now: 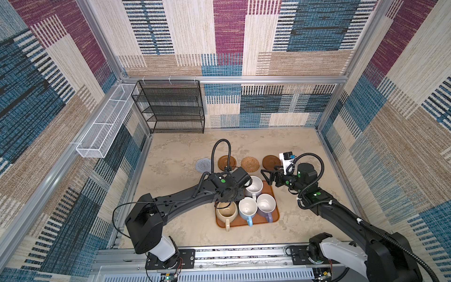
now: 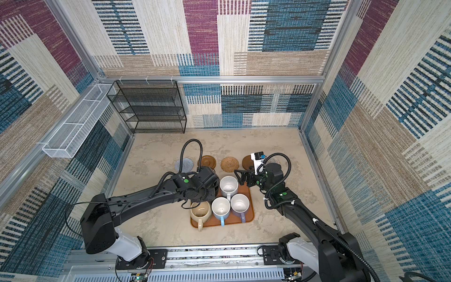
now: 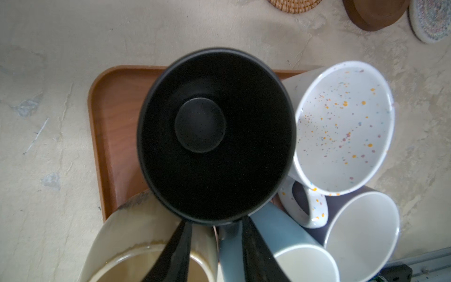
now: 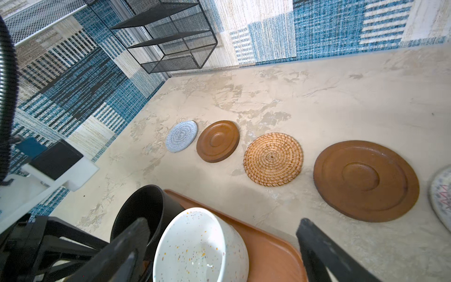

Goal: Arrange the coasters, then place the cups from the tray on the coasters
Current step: 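Close the left gripper on the black mug's rim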

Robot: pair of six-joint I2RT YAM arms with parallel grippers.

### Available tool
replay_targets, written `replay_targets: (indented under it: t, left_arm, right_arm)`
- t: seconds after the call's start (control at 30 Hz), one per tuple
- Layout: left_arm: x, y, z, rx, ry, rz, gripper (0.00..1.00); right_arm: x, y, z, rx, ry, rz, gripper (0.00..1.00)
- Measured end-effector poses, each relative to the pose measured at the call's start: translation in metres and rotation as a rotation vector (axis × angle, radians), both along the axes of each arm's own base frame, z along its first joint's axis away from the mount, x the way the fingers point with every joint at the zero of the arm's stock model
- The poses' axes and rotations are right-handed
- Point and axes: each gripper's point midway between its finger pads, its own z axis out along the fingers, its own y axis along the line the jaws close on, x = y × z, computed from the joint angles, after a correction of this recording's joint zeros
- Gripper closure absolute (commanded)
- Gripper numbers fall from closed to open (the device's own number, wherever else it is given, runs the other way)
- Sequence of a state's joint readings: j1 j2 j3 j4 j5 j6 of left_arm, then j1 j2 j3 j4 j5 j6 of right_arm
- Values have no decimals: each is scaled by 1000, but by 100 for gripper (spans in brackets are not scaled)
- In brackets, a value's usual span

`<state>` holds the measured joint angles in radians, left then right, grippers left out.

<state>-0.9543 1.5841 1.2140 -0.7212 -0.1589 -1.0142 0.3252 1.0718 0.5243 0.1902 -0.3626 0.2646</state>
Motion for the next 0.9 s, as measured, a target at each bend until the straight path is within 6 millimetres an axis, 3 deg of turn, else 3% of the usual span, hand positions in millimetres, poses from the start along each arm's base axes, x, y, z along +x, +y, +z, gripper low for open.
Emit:
replay_targets:
  t: [0.3,0.9]
  left_arm:
    - [-2,-9,-8,21,9,-17,66]
    - [0,-10,-22,56,25,17,69]
  right_arm:
    - [2,-5,-6,-15,9,-30,3]
    - [5,-8,-10,-27,16,-55,3]
